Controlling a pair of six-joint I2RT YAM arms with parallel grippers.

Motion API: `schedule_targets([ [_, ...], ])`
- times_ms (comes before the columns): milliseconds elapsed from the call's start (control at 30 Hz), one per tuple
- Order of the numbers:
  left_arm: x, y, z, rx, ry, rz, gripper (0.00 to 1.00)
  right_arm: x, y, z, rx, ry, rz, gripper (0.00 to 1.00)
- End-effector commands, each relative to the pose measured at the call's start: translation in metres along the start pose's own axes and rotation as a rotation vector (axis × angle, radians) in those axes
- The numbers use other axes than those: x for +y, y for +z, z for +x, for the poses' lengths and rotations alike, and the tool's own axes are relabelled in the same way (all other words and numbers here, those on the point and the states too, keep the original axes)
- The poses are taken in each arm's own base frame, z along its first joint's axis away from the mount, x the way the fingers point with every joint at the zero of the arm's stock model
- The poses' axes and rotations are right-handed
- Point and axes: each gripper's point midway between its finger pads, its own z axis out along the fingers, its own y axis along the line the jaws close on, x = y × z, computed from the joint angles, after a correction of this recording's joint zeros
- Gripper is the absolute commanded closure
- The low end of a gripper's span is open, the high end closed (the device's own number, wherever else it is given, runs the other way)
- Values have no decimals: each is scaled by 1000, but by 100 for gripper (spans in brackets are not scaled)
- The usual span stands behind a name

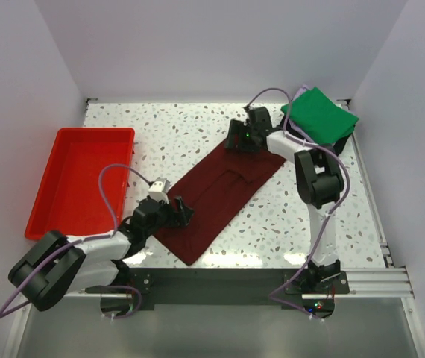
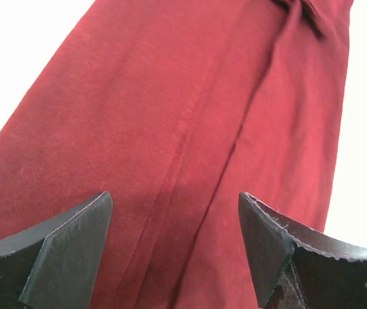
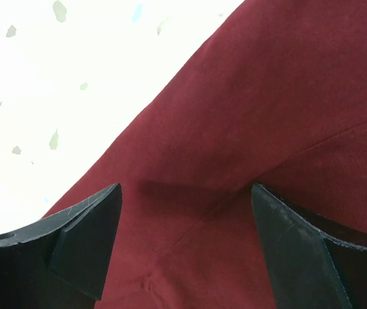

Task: Fold and stack the t-shirts
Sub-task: Fold the tshirt

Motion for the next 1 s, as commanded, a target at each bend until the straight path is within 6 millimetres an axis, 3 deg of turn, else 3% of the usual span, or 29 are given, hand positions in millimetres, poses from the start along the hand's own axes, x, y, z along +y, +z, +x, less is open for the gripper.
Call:
schedule_targets([
  [0,9,-13,30,94,-24,-31,16,-6,25,58,213,-14,26,15],
  [100,7,-19,36,102,-40,-15,16,13,35,54,217,-34,-9,14],
  [267,1,-22,44,130,-35,17,16,23,57,58,251,-30,-31,14],
  [300,-2,-22,44,131,-33,32,16,30,59,49,237,-35,-45,14],
  [367,-7,-24,51,160,-23,66,16,26,69,56,268,-27,-44,13],
  [533,-19,-29,64,197,-28,140,16,33,85,43,256,-42,-59,11],
  [700,-45,-33,66,208,-12,257,16,35,99,32,239,-57,-61,7],
  [900,-77,-38,67,208,-4,378,16,45,87,10,181,-103,-75,6],
  [967,-87,-40,64,199,-6,412,16,57,72,-11,128,-122,-99,5],
])
